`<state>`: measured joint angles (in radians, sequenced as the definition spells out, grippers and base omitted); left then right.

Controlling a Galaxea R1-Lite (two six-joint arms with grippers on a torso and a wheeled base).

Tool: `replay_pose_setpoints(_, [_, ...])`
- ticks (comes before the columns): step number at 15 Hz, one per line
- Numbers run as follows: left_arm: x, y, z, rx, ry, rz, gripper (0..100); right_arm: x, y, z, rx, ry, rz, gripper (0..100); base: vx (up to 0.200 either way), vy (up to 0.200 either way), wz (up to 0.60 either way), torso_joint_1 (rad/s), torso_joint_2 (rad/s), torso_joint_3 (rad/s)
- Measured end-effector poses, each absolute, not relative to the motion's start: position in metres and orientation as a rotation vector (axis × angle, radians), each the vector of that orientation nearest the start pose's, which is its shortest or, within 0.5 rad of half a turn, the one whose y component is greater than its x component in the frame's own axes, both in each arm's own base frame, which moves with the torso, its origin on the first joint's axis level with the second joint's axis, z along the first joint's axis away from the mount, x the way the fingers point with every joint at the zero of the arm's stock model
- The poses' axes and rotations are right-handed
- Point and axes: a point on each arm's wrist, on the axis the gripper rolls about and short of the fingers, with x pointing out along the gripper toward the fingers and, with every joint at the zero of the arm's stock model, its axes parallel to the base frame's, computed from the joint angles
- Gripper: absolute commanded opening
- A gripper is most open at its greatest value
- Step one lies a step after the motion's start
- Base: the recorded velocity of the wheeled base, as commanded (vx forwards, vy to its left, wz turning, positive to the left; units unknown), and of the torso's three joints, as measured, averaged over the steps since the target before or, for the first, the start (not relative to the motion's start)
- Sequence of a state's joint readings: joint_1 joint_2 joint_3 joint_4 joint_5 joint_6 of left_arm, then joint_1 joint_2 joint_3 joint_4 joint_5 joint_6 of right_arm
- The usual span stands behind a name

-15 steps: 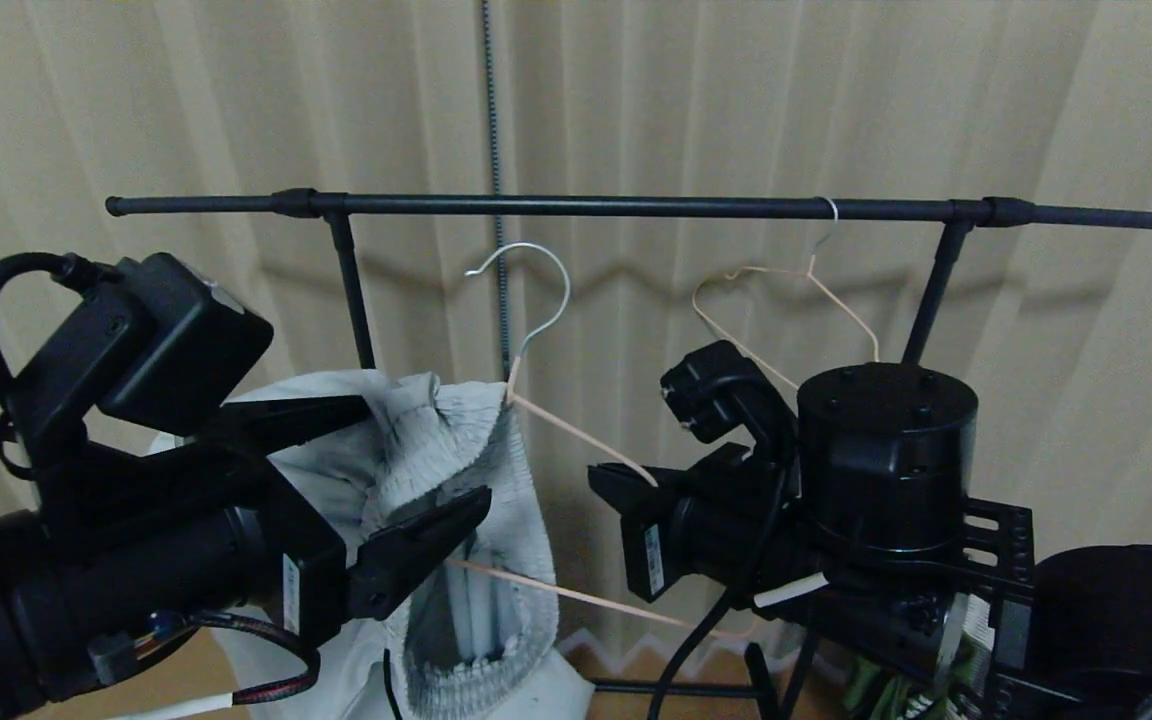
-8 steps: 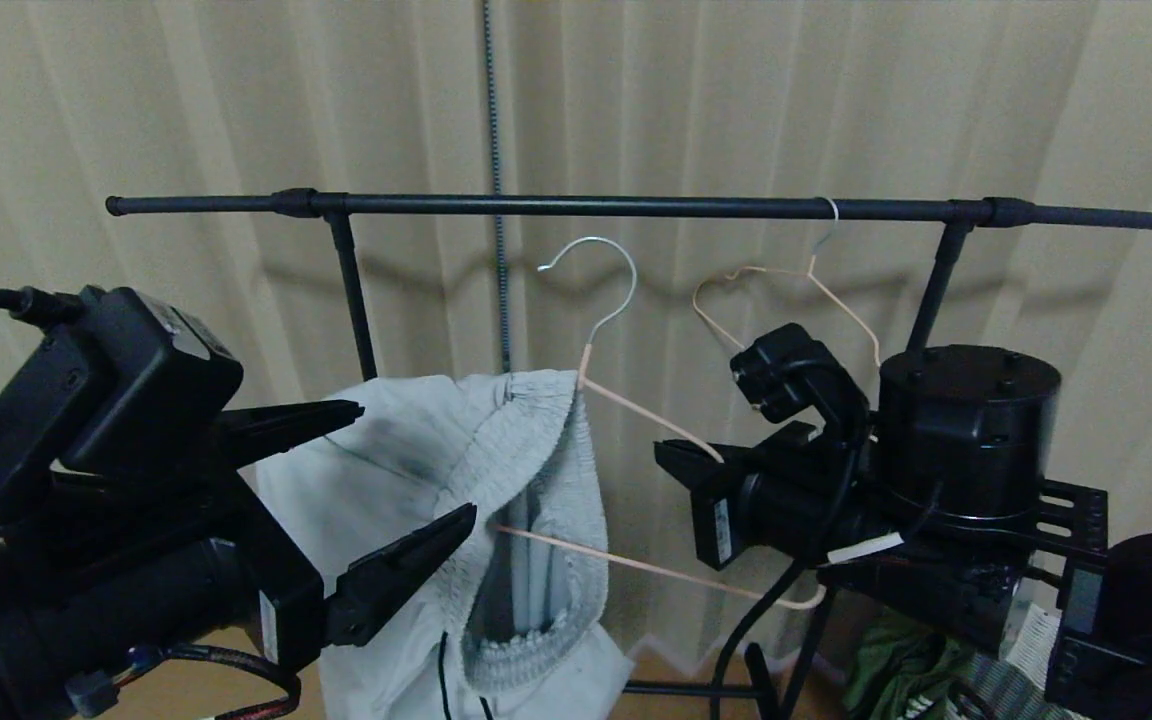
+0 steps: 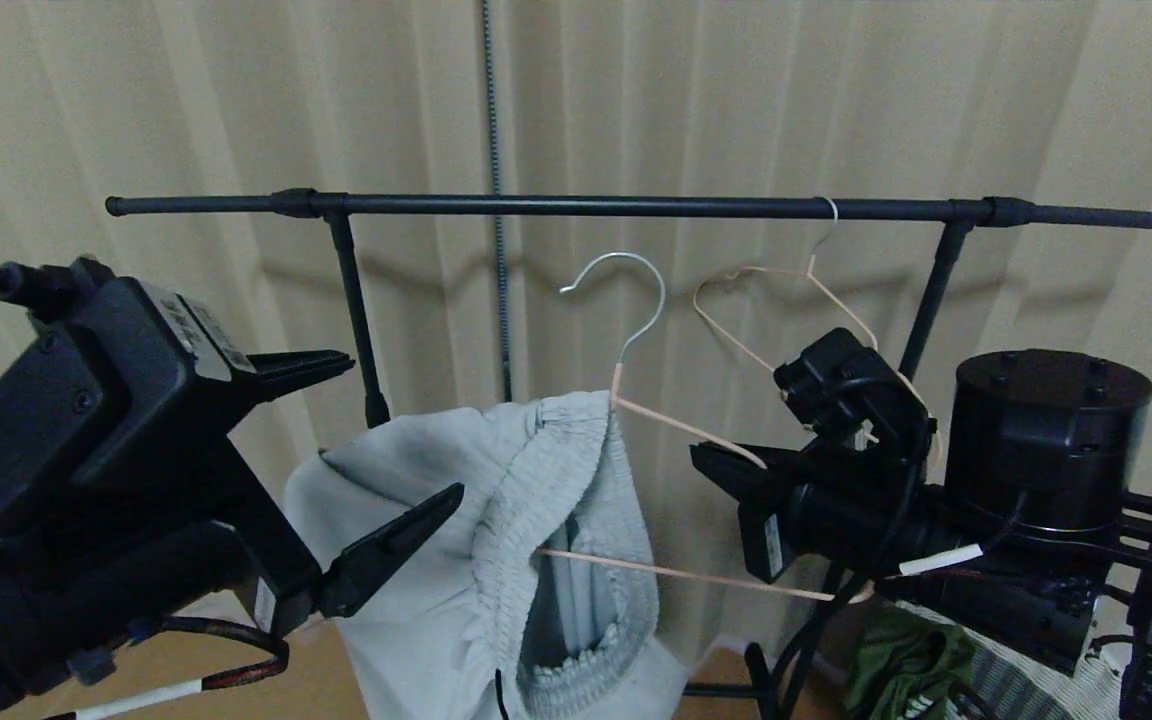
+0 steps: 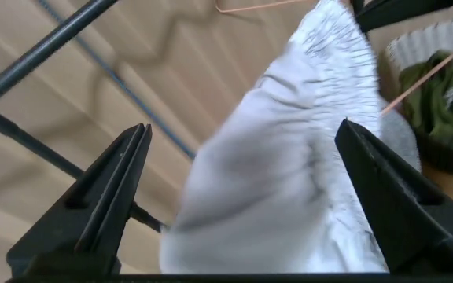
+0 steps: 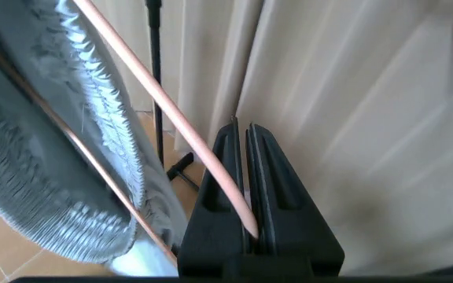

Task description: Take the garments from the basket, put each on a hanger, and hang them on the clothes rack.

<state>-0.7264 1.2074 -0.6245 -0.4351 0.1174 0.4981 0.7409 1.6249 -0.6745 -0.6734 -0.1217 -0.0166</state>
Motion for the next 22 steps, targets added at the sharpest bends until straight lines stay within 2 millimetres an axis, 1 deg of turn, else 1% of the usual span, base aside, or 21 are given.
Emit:
replay_pose_setpoints(3, [0.146, -0.126, 0.226, 0.580, 0.010, -0.637, 100, 0.206, 0.187, 0.176, -0.139, 0.221, 0.671, 0, 0.000, 0.000, 0.00, 0.000, 0.00, 0.000])
replay_pose_setpoints(6, [0.157, -0.132, 0.224, 0.595, 0.028, -0.632, 100, 0.205, 0.188, 0.178, -0.143, 0.191, 0.721, 0, 0.000, 0.000, 0.00, 0.000, 0.00, 0.000])
replay_pose_setpoints(8, [0.164, -0.133, 0.221, 0.598, 0.041, -0.638, 100, 0.203, 0.189, 0.179, -0.136, 0.175, 0.759, 0, 0.000, 0.000, 0.00, 0.000, 0.00, 0.000])
replay_pose_setpoints(9, [0.166, -0.133, 0.220, 0.592, 0.038, -0.678, 100, 0.203, 0.190, 0.180, -0.136, 0.154, 0.776, 0, 0.000, 0.000, 0.00, 0.000, 0.00, 0.000])
replay_pose_setpoints(11, [0.169, -0.131, 0.219, 0.585, 0.040, -0.704, 100, 0.201, 0.190, 0.180, -0.152, 0.131, 0.796, 0, 0.000, 0.000, 0.00, 0.000, 0.00, 0.000])
replay_pose_setpoints(12, [0.171, -0.130, 0.219, 0.584, 0.043, -0.701, 0, 0.201, 0.189, 0.179, -0.153, 0.117, 0.809, 0, 0.000, 0.000, 0.00, 0.000, 0.00, 0.000])
replay_pose_setpoints(16, [0.172, -0.129, 0.217, 0.584, 0.050, -0.708, 0, 0.199, 0.189, 0.176, -0.152, 0.121, 0.834, 0, 0.000, 0.000, 0.00, 0.000, 0.00, 0.000])
replay_pose_setpoints(22, [0.171, -0.129, 0.215, 0.575, 0.053, -0.727, 0, 0.199, 0.189, 0.177, -0.147, 0.105, 0.834, 0, 0.000, 0.000, 0.00, 0.000, 0.00, 0.000])
